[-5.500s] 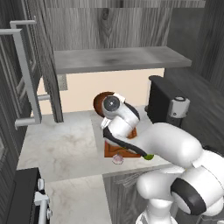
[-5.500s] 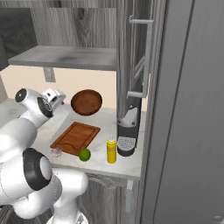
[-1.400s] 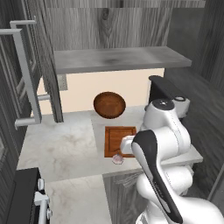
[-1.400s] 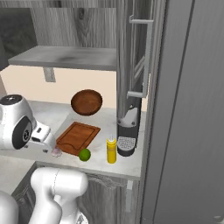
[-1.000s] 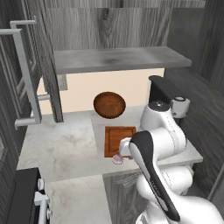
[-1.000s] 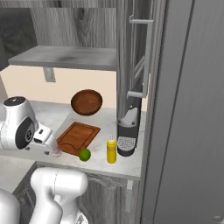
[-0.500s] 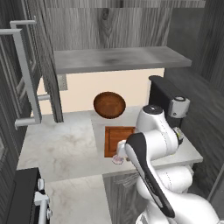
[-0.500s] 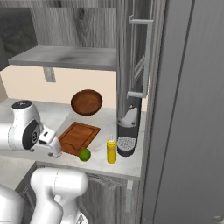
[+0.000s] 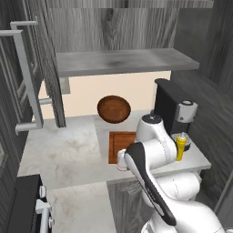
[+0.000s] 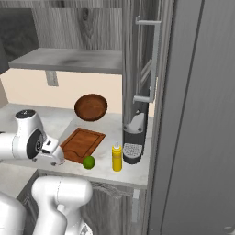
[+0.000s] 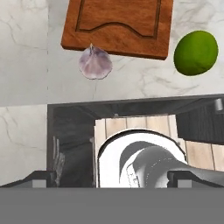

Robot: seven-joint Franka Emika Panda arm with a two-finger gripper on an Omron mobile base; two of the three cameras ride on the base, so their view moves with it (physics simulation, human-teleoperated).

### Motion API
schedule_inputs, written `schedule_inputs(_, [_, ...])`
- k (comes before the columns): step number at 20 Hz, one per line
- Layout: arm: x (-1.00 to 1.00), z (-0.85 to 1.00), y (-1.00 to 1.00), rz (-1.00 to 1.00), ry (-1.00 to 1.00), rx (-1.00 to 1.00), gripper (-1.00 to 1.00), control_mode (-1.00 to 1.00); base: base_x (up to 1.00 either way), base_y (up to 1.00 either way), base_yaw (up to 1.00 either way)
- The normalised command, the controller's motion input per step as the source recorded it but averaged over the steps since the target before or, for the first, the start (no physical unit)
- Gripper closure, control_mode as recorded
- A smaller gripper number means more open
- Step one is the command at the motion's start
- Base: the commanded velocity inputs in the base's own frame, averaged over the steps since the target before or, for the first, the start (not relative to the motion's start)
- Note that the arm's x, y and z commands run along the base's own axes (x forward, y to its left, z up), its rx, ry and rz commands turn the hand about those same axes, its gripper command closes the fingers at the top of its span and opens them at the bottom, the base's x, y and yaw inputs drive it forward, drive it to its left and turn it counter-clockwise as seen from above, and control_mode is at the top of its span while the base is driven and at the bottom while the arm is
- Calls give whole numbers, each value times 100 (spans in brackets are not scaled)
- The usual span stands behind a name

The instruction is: Open the cabinet. Place the bowl and condiment on the counter. Then place the lime and garlic on the cutting board.

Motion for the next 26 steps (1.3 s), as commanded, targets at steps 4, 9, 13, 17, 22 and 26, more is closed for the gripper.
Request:
schedule_inputs(4, [13,-24,0,0,0,0,-100,-100,0,0,0])
schedule_inputs(9, [15,-22,0,0,0,1,-100,-100,0,0,0])
schedule_inputs(13, [18,-18,0,0,0,1,-100,-100,0,0,0])
schedule_inputs(17, [27,-13,0,0,0,1,-100,-100,0,0,0])
schedule_inputs(22, [24,-4,4,0,0,1,-100,-100,0,0,0])
schedule_inputs(26, [15,-7,5,0,0,0,-100,-100,0,0,0])
